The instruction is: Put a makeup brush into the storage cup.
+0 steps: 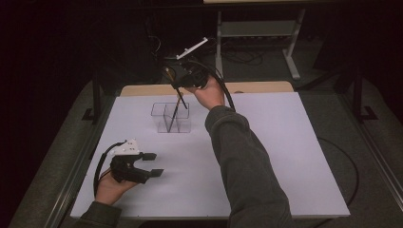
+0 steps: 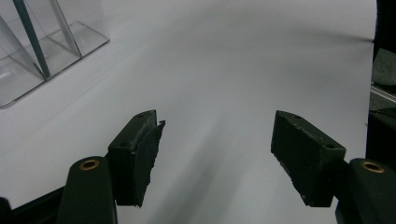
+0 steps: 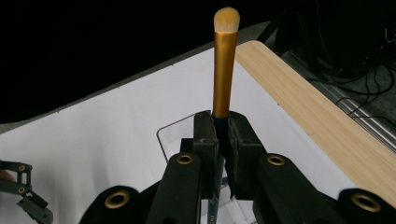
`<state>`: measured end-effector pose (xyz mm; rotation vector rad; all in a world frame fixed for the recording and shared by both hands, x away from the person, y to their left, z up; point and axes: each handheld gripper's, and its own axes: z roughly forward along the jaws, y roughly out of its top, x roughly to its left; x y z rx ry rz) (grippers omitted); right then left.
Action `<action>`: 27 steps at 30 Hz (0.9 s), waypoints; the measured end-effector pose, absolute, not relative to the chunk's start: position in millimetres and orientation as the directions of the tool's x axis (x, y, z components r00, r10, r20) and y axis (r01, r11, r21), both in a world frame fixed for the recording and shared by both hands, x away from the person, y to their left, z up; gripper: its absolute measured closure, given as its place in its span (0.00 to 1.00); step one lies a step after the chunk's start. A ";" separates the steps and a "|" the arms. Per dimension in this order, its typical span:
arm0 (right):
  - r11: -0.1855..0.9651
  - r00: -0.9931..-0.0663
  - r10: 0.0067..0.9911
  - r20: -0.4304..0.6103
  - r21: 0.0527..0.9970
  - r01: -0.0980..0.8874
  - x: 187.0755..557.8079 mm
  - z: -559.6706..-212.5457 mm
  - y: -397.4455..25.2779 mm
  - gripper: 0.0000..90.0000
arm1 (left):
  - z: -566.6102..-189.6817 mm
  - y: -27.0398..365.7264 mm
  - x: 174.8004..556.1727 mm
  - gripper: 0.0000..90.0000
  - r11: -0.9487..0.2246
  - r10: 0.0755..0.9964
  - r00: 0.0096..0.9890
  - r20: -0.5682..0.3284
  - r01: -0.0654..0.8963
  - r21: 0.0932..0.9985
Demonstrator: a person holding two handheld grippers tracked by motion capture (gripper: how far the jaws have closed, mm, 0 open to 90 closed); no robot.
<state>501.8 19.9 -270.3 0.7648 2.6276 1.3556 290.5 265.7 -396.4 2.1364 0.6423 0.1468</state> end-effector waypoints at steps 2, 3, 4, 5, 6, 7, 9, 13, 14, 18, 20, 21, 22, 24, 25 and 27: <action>0.490 -0.875 0.467 0.125 0.787 0.374 503.7 -273.6 21.9 0.92 | -396.5 265.2 290.2 0.35 -0.480 0.495 0.859 -0.128 0.393 0.785; 0.491 -0.875 0.467 0.126 0.786 0.376 504.3 -275.0 22.5 0.92 | -396.4 265.2 290.1 0.35 -0.483 0.494 0.860 -0.126 0.393 0.783; 0.493 -0.876 0.466 0.127 0.785 0.376 504.9 -276.2 22.9 0.92 | -396.2 265.1 290.1 0.35 -0.485 0.494 0.861 -0.125 0.391 0.782; 0.493 -0.875 0.467 0.126 0.784 0.376 505.3 -277.3 23.4 0.92 | -396.1 265.1 290.2 0.35 -0.488 0.492 0.862 -0.122 0.389 0.782; 0.488 -0.872 0.471 0.137 0.783 0.386 505.1 -278.0 24.3 0.92 | -396.1 265.1 290.2 0.35 -0.489 0.491 0.863 -0.121 0.388 0.781; 0.488 -0.869 0.474 0.139 0.781 0.391 505.3 -278.9 24.7 0.92 | -396.1 265.3 290.3 0.35 -0.491 0.490 0.864 -0.119 0.386 0.781; 0.486 -0.869 0.475 0.137 0.783 0.388 505.9 -280.2 25.0 0.92 | -396.2 265.3 290.2 0.35 -0.490 0.492 0.862 -0.122 0.390 0.780; 0.476 -0.861 0.484 0.158 0.778 0.410 505.7 -281.4 25.7 0.92 | -396.1 265.4 290.3 0.35 -0.494 0.490 0.863 -0.118 0.387 0.779; 0.484 -0.868 0.477 0.138 0.783 0.391 507.4 -283.2 25.1 0.92 | -396.0 265.6 290.4 0.35 -0.496 0.488 0.865 -0.115 0.383 0.779; 0.480 -0.864 0.483 0.143 0.781 0.398 507.8 -285.9 24.6 0.92 | -395.9 265.8 290.5 0.35 -0.495 0.488 0.865 -0.116 0.384 0.779; 0.468 -0.855 0.491 0.168 0.777 0.422 507.2 -286.7 24.4 0.92 | -396.3 265.6 290.5 0.35 -0.498 0.488 0.865 -0.117 0.386 0.776; 0.470 -0.854 0.494 0.161 0.778 0.418 507.7 -287.4 23.9 0.92 | -396.4 265.8 290.9 0.35 -0.501 0.486 0.867 -0.112 0.381 0.777; 0.467 -0.856 0.492 0.158 0.782 0.413 508.3 -288.2 23.3 0.92 | -396.5 265.9 291.1 0.35 -0.501 0.485 0.867 -0.112 0.381 0.777; 0.470 -0.858 0.491 0.154 0.782 0.409 508.7 -288.9 22.2 0.92 | -396.6 265.8 291.0 0.35 -0.501 0.487 0.866 -0.116 0.386 0.775; 0.469 -0.856 0.493 0.156 0.781 0.412 508.6 -289.3 22.2 0.92 | -396.6 265.6 290.8 0.35 -0.500 0.488 0.865 -0.119 0.389 0.774; 0.457 -0.849 0.499 0.174 0.779 0.428 507.5 -289.5 22.7 0.92 | -397.1 265.2 290.9 0.35 -0.500 0.487 0.865 -0.118 0.387 0.775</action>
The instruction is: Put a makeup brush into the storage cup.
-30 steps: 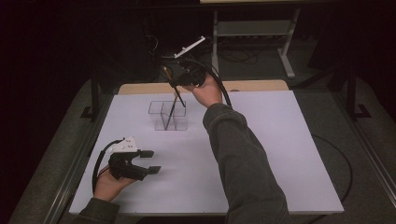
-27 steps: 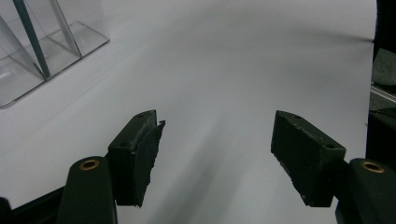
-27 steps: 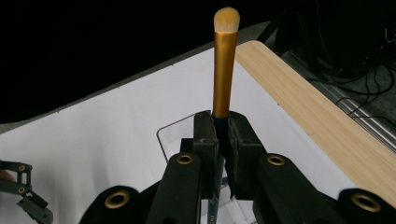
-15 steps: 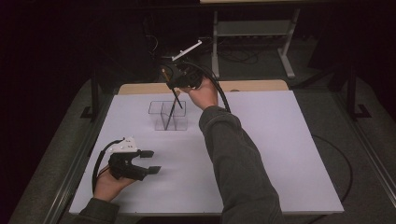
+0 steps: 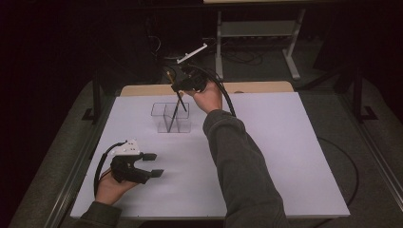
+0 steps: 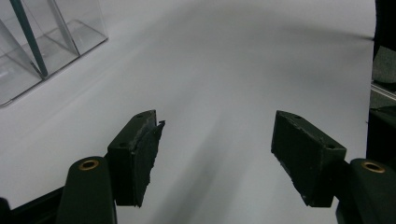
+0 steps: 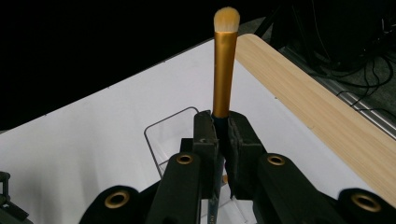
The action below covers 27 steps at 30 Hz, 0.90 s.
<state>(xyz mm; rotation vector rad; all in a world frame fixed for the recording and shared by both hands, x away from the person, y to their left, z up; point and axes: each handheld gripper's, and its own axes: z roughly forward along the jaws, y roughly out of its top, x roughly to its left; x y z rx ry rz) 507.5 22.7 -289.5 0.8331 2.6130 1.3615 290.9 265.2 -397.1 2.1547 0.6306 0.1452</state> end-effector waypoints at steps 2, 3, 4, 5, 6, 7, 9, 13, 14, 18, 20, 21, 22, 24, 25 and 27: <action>0.455 -0.849 0.499 0.175 0.780 0.429 507.6 -290.6 22.7 0.92 | -397.3 264.8 290.6 0.35 -0.497 0.489 0.864 -0.120 0.389 0.776; 0.456 -0.850 0.497 0.173 0.781 0.426 507.9 -291.1 22.9 0.92 | -397.2 264.9 290.6 0.35 -0.498 0.489 0.864 -0.120 0.389 0.775; 0.455 -0.846 0.502 0.177 0.779 0.432 507.3 -290.9 23.5 0.92 | -397.2 265.1 290.6 0.35 -0.498 0.488 0.865 -0.121 0.389 0.775; 0.454 -0.846 0.502 0.177 0.779 0.433 507.4 -291.2 23.8 0.92 | -397.0 265.4 290.7 0.35 -0.500 0.487 0.865 -0.121 0.390 0.773; 0.455 -0.845 0.504 0.177 0.778 0.434 507.4 -291.3 24.2 0.92 | -397.0 265.3 290.5 0.35 -0.499 0.488 0.864 -0.123 0.392 0.773; 0.462 -0.849 0.502 0.163 0.780 0.423 508.0 -291.8 24.1 0.92 | -397.1 265.4 290.8 0.35 -0.501 0.486 0.866 -0.120 0.388 0.774; 0.449 -0.845 0.504 0.176 0.783 0.431 507.9 -292.5 25.4 0.92 | -397.2 265.1 290.6 0.35 -0.497 0.488 0.864 -0.124 0.392 0.774; 0.468 -0.849 0.505 0.158 0.776 0.423 508.9 -295.1 27.6 0.92 | -397.6 264.8 290.5 0.35 -0.490 0.490 0.862 -0.131 0.396 0.777; 0.470 -0.848 0.506 0.157 0.774 0.424 508.9 -295.9 28.3 0.92 | -397.7 264.7 290.6 0.35 -0.490 0.490 0.862 -0.131 0.396 0.777; 0.468 -0.846 0.507 0.165 0.771 0.432 509.0 -299.6 32.0 0.92 | -398.1 263.9 289.9 0.35 -0.489 0.493 0.860 -0.133 0.400 0.776; 0.481 -0.848 0.507 0.154 0.766 0.426 509.6 -302.6 34.3 0.92 | -398.0 264.0 290.0 0.35 -0.488 0.493 0.860 -0.133 0.400 0.776; 0.480 -0.846 0.508 0.164 0.762 0.435 509.2 -304.1 35.9 0.92 | -398.1 264.0 290.0 0.35 -0.488 0.492 0.860 -0.134 0.400 0.776; 0.483 -0.847 0.506 0.161 0.761 0.433 509.5 -305.2 36.4 0.92 | -398.1 264.2 290.1 0.35 -0.489 0.492 0.860 -0.133 0.400 0.775; 0.499 -0.855 0.500 0.138 0.761 0.415 510.8 -309.1 37.5 0.92 | -398.2 264.5 290.3 0.35 -0.490 0.491 0.861 -0.132 0.399 0.775; 0.501 -0.857 0.497 0.137 0.760 0.413 510.9 -310.0 38.0 0.92 | -398.1 264.8 290.5 0.35 -0.493 0.490 0.862 -0.130 0.397 0.774; 0.493 -0.850 0.503 0.154 0.757 0.429 509.5 -311.1 39.4 0.92 | -398.0 265.6 291.5 0.35 -0.502 0.481 0.869 -0.119 0.384 0.775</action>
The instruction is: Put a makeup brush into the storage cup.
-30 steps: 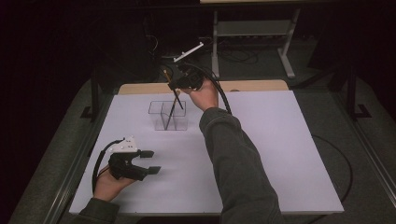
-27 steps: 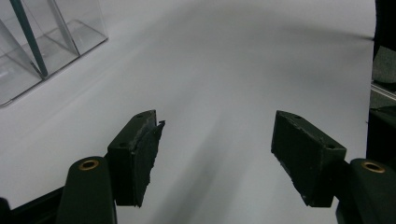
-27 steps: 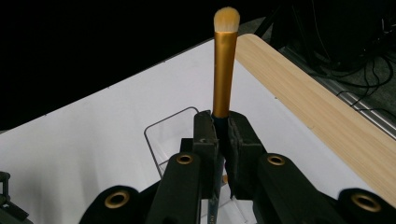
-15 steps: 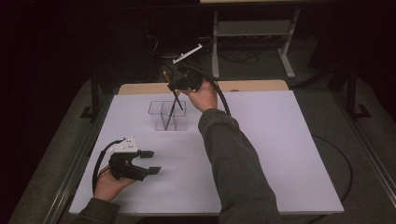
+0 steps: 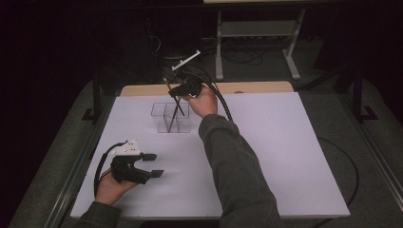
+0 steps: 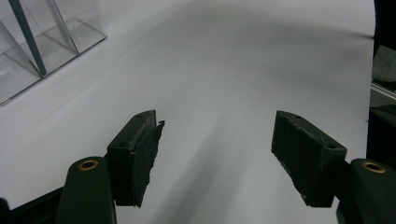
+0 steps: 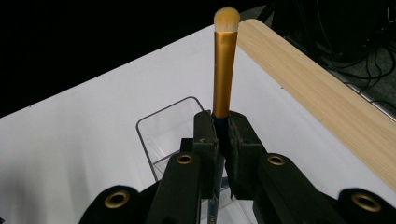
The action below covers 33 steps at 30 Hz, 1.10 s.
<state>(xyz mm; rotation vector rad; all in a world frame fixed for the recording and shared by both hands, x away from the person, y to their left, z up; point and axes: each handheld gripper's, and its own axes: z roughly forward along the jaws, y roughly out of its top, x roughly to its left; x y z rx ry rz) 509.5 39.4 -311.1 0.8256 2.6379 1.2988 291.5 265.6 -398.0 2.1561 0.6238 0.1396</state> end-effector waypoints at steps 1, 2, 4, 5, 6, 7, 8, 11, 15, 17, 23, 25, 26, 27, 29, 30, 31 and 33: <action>0.487 -0.845 0.509 0.163 0.755 0.439 508.1 -311.7 39.7 0.92 | -398.2 265.4 291.2 0.35 -0.499 0.483 0.867 -0.123 0.388 0.775; 0.484 -0.844 0.511 0.162 0.757 0.438 507.6 -312.5 39.6 0.92 | -398.3 265.0 290.9 0.35 -0.496 0.485 0.865 -0.128 0.393 0.774; 0.483 -0.843 0.513 0.161 0.758 0.439 507.3 -314.7 38.8 0.92 | -398.6 264.4 290.6 0.35 -0.494 0.487 0.864 -0.132 0.397 0.774; 0.484 -0.843 0.515 0.155 0.759 0.435 507.3 -315.8 38.0 0.92 | -398.8 264.3 290.8 0.35 -0.496 0.486 0.864 -0.130 0.395 0.773; 0.482 -0.844 0.512 0.158 0.761 0.435 507.3 -317.1 37.2 0.92 | -398.9 264.3 290.8 0.34 -0.499 0.485 0.865 -0.130 0.396 0.771; 0.480 -0.843 0.514 0.160 0.761 0.437 507.0 -318.2 36.7 0.92 | -399.1 264.1 290.9 0.34 -0.500 0.484 0.865 -0.131 0.396 0.770; 0.474 -0.837 0.520 0.171 0.757 0.449 506.1 -319.0 36.6 0.92 | -399.6 263.7 290.8 0.34 -0.498 0.485 0.864 -0.133 0.398 0.770; 0.480 -0.835 0.524 0.168 0.751 0.453 506.0 -322.3 35.2 0.92 | -399.9 263.5 291.2 0.34 -0.502 0.484 0.865 -0.131 0.397 0.768; 0.475 -0.835 0.522 0.172 0.755 0.452 505.4 -325.2 33.6 0.92 | -400.2 263.7 291.3 0.34 -0.503 0.484 0.865 -0.131 0.398 0.767; 0.476 -0.832 0.527 0.172 0.752 0.456 505.0 -326.4 33.0 0.92 | -400.3 263.7 291.6 0.34 -0.506 0.483 0.866 -0.130 0.397 0.766; 0.468 -0.832 0.528 0.172 0.759 0.454 503.8 -330.7 29.2 0.92 | -401.2 262.7 291.2 0.34 -0.502 0.486 0.863 -0.140 0.407 0.763; 0.461 -0.826 0.536 0.177 0.758 0.462 503.0 -331.8 28.2 0.92 | -401.6 262.3 291.1 0.34 -0.503 0.486 0.862 -0.142 0.409 0.761; 0.467 -0.828 0.535 0.167 0.759 0.454 503.7 -333.4 26.9 0.92 | -401.5 262.3 291.4 0.34 -0.507 0.485 0.864 -0.136 0.404 0.762; 0.460 -0.826 0.535 0.179 0.758 0.462 502.9 -334.4 26.9 0.92 | -401.3 262.5 291.9 0.34 -0.511 0.481 0.867 -0.129 0.396 0.763; 0.463 -0.827 0.535 0.172 0.759 0.458 502.9 -336.7 26.3 0.92 | -401.4 262.7 291.9 0.34 -0.508 0.481 0.867 -0.132 0.398 0.764; 0.460 -0.822 0.539 0.182 0.755 0.468 502.1 -337.4 26.0 0.92 | -401.4 262.8 292.0 0.34 -0.508 0.481 0.867 -0.132 0.398 0.764; 0.462 -0.825 0.538 0.176 0.757 0.462 502.5 -338.3 25.7 0.92 | -401.4 262.8 291.9 0.34 -0.507 0.481 0.866 -0.133 0.399 0.764; 0.468 -0.826 0.538 0.167 0.756 0.457 502.8 -340.3 24.8 0.92 | -401.3 262.8 291.8 0.34 -0.505 0.482 0.865 -0.136 0.401 0.764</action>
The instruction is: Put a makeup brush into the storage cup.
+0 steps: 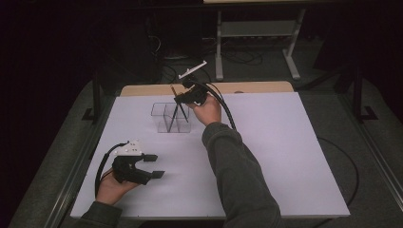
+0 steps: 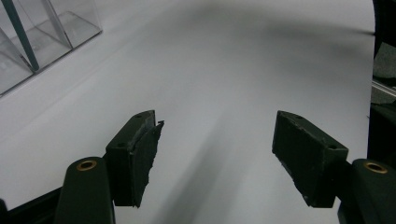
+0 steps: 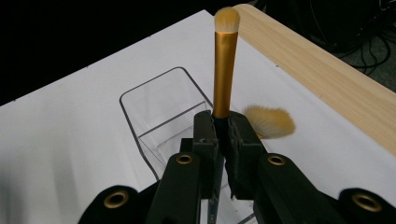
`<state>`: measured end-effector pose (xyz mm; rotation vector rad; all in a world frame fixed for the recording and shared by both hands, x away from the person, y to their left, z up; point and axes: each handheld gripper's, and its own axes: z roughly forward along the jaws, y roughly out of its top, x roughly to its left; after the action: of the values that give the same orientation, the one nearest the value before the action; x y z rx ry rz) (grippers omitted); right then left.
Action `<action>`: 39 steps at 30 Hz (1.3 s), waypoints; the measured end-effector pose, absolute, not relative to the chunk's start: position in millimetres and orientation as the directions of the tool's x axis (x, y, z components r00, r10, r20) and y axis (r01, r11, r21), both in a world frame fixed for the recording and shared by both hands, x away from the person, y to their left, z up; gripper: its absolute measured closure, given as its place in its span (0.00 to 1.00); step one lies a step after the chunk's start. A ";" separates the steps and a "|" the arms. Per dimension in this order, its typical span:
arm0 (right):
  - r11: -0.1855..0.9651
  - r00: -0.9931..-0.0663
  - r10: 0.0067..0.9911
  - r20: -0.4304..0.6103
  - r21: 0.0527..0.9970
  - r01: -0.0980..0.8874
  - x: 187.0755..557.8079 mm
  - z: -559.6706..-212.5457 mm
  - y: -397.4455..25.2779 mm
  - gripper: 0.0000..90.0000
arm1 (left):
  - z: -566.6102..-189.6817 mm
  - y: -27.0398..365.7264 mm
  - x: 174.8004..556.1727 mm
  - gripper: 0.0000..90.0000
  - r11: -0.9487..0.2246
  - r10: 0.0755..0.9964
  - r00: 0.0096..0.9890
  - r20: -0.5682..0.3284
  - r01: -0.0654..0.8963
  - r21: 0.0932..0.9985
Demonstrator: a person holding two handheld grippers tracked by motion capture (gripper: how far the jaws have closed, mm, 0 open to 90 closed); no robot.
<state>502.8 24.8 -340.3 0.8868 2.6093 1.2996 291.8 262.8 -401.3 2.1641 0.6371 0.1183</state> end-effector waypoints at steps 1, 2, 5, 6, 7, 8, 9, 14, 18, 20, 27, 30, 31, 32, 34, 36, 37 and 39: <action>0.462 -0.827 0.535 0.174 0.759 0.459 502.5 -341.4 25.1 0.92 | -401.4 262.8 291.9 0.34 -0.506 0.481 0.866 -0.134 0.400 0.764; 0.459 -0.825 0.536 0.180 0.758 0.464 501.7 -341.9 25.2 0.92 | -401.4 262.8 291.8 0.34 -0.507 0.481 0.867 -0.133 0.399 0.764; 0.459 -0.824 0.536 0.184 0.755 0.468 500.7 -344.1 25.2 0.92 | -401.3 262.9 291.6 0.34 -0.504 0.483 0.865 -0.136 0.402 0.764; 0.456 -0.821 0.539 0.190 0.753 0.474 499.9 -345.2 25.5 0.92 | -401.2 262.9 291.6 0.34 -0.504 0.483 0.865 -0.137 0.402 0.764; 0.464 -0.826 0.535 0.178 0.755 0.463 500.4 -346.4 24.9 0.92 | -401.1 262.9 291.5 0.34 -0.504 0.484 0.865 -0.136 0.402 0.764; 0.459 -0.823 0.537 0.185 0.754 0.469 499.7 -347.1 25.2 0.92 | -401.3 262.8 291.4 0.34 -0.505 0.483 0.865 -0.136 0.402 0.764; 0.456 -0.822 0.537 0.192 0.753 0.474 499.1 -347.7 25.2 0.92 | -401.5 262.5 291.5 0.34 -0.508 0.482 0.866 -0.136 0.402 0.762; 0.468 -0.827 0.534 0.178 0.752 0.464 497.9 -353.9 24.4 0.92 | -402.4 261.1 291.1 0.34 -0.505 0.483 0.864 -0.144 0.410 0.759; 0.460 -0.823 0.535 0.193 0.750 0.475 496.5 -356.4 24.4 0.91 | -402.3 261.6 291.6 0.34 -0.508 0.481 0.866 -0.137 0.403 0.762; 0.462 -0.823 0.535 0.191 0.749 0.475 496.5 -357.8 24.0 0.91 | -402.7 261.4 291.6 0.34 -0.507 0.481 0.865 -0.141 0.406 0.760; 0.472 -0.822 0.537 0.191 0.739 0.480 495.6 -363.7 23.6 0.91 | -403.0 261.3 291.6 0.34 -0.508 0.483 0.864 -0.142 0.409 0.758; 0.469 -0.817 0.541 0.202 0.733 0.492 494.4 -365.4 23.8 0.91 | -403.4 261.2 291.7 0.34 -0.508 0.483 0.863 -0.145 0.411 0.757; 0.472 -0.818 0.540 0.199 0.733 0.490 494.4 -366.5 23.3 0.91 | -403.5 261.2 291.7 0.34 -0.507 0.484 0.863 -0.146 0.412 0.757; 0.470 -0.814 0.542 0.207 0.729 0.498 493.9 -366.9 23.3 0.90 | -403.6 261.3 291.7 0.34 -0.505 0.485 0.862 -0.147 0.414 0.758; 0.472 -0.811 0.553 0.190 0.731 0.492 493.6 -368.3 21.9 0.84 | -403.7 261.6 291.9 0.34 -0.506 0.486 0.861 -0.148 0.415 0.756; 0.467 -0.813 0.548 0.197 0.735 0.493 492.4 -368.3 20.3 0.82 | -403.9 261.7 292.1 0.34 -0.507 0.486 0.862 -0.146 0.415 0.755; 0.472 -0.818 0.545 0.185 0.739 0.482 492.4 -368.7 19.6 0.82 | -404.0 261.7 292.4 0.34 -0.510 0.484 0.863 -0.143 0.411 0.755; 0.473 -0.817 0.546 0.185 0.737 0.483 490.8 -367.8 18.7 0.81 | -404.1 261.2 292.2 0.34 -0.510 0.482 0.864 -0.143 0.410 0.756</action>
<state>490.8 18.7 -367.8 0.9204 2.6298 1.2779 292.2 261.2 -404.1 2.1729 0.6435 0.1070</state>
